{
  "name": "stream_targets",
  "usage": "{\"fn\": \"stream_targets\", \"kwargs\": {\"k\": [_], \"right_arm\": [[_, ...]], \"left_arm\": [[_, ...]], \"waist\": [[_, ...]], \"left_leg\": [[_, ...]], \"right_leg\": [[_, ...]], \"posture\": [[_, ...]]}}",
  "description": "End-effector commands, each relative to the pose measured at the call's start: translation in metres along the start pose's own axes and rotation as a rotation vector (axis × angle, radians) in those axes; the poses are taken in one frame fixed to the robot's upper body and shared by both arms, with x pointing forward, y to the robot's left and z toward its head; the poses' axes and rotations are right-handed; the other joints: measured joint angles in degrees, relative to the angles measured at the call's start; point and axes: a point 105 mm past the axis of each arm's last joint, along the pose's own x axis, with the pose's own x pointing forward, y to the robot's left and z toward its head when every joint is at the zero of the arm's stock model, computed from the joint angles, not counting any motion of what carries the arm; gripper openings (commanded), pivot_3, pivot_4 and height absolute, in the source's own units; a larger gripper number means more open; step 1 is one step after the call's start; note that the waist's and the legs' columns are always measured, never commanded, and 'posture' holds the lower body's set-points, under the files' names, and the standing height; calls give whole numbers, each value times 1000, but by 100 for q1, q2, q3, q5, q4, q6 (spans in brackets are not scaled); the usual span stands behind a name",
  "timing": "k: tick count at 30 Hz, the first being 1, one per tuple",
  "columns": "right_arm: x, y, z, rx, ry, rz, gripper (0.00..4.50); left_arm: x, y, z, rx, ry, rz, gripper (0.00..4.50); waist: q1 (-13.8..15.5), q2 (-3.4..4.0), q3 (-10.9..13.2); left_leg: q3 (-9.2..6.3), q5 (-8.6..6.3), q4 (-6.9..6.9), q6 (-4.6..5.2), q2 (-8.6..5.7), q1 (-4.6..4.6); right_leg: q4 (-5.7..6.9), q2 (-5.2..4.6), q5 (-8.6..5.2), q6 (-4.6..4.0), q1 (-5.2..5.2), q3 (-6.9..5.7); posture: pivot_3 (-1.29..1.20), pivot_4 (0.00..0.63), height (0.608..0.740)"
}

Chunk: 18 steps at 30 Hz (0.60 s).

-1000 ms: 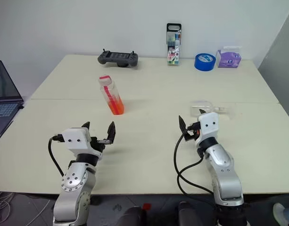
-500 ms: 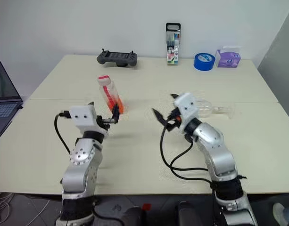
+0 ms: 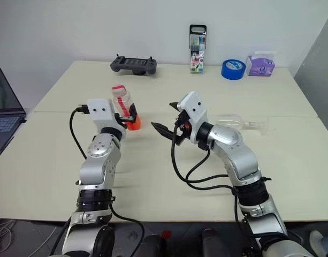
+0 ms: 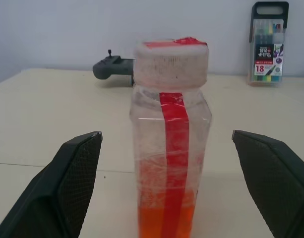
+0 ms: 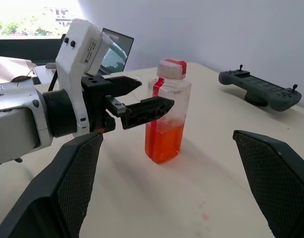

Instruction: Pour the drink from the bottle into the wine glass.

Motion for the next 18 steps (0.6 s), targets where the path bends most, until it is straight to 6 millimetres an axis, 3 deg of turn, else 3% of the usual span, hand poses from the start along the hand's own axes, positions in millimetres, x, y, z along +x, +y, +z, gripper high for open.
{"fn": "stream_targets", "kwargs": {"k": [1,8,11,18], "right_arm": [[0,1,20,-36,-71,16,4500],[-1,3,18,-33,-64,21,4500],[-1,4,17,-34,-62,21,4500],[-4,4,18,-33,-60,10,4500]], "left_arm": [[9,-7,17,8,-64,-24,4482],[22,-9,17,15,-77,-13,4482],[26,-10,15,17,-76,-13,3860],[31,-10,14,24,-82,-21,1845]], "waist": [[0,0,0],[-1,0,0],[-1,0,0],[-2,0,0]], "left_leg": [[-3,0,0,0,0,-1],[0,0,1,-1,-1,-1],[-1,1,1,-1,-1,-1],[-2,1,1,-1,-2,-2]], "right_leg": [[1,0,0,0,0,-1],[2,-1,0,0,0,-1],[1,-3,0,1,0,-2],[2,-5,0,1,0,-4]], "posture": [[0,150,740],[0,150,740],[0,150,740],[0,150,740]]}}
